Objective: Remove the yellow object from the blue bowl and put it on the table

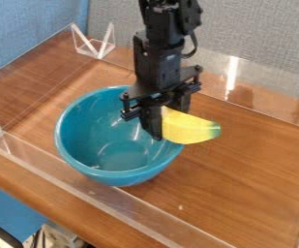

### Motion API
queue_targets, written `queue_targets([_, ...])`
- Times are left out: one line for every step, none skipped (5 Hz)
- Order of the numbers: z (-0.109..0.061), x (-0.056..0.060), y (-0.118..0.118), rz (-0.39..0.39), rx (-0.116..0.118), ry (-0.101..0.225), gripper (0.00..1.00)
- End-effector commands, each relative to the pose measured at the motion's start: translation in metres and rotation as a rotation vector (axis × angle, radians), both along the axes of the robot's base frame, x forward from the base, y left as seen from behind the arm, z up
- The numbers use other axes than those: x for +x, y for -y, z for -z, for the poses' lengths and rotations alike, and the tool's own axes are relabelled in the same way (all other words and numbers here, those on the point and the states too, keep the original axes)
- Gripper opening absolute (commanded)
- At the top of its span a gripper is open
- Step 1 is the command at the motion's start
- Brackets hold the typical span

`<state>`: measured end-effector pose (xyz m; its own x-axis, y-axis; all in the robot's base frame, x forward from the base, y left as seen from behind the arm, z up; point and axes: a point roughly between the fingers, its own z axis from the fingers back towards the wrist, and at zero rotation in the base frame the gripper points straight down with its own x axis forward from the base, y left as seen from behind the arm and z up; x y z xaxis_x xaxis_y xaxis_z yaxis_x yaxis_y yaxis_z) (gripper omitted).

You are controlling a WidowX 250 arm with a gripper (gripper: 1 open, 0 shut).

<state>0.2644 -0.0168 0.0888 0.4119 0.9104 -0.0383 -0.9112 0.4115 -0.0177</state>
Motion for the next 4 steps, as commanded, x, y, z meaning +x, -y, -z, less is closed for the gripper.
queue_targets([-0.011,0.01,0.024,0.144,0.001,0.075,0.0])
queue_targets([0.0,0.012,0.056,0.29,0.01,0.082,0.0])
queue_targets([0.021,0.009,0.072,0.459,0.025,0.079,0.0])
queue_targets([0.038,0.001,0.075,0.619,0.037,0.065,0.0])
